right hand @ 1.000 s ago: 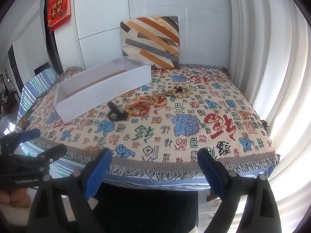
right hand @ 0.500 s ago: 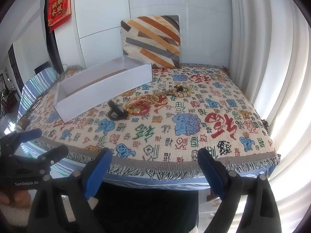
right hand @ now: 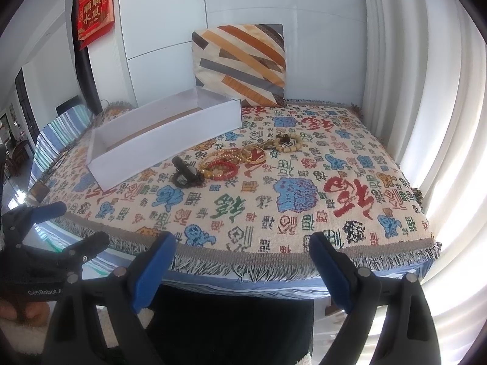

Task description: Organize jewelry

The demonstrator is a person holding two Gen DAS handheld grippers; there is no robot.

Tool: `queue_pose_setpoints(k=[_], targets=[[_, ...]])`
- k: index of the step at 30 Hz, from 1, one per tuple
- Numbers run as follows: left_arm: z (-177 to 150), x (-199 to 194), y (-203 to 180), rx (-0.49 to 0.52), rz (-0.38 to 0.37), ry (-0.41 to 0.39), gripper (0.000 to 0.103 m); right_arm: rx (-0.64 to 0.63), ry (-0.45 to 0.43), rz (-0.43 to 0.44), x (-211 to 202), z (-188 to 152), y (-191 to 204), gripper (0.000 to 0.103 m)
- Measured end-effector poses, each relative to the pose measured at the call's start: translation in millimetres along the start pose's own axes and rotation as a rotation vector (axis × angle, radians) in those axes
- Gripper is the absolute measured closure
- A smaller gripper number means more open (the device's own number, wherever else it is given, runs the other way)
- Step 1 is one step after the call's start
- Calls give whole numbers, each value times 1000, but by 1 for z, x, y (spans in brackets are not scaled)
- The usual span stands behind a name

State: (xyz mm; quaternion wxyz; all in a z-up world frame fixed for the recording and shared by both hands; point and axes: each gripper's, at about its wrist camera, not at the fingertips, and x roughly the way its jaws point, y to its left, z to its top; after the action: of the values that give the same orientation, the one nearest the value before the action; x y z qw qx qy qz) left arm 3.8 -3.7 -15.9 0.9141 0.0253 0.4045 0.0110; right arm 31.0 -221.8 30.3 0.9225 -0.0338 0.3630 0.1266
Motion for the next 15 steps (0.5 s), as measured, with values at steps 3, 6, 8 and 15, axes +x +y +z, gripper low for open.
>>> queue_pose_setpoints(k=[3,6,8,15], targets=[[0,-2,2,-5,-8,-3,1,-8,-5,2,-1,1,3,11],[0,-3,2,-6,-20,0,1,-14,-8,5,-2,2,4,11],[0,-4,3,-2,-24,4,1,-19,-9,7,-2,4,5,11],[-1,5,10,-21,-9,43,1,-40,8,33,10,13,12,11]])
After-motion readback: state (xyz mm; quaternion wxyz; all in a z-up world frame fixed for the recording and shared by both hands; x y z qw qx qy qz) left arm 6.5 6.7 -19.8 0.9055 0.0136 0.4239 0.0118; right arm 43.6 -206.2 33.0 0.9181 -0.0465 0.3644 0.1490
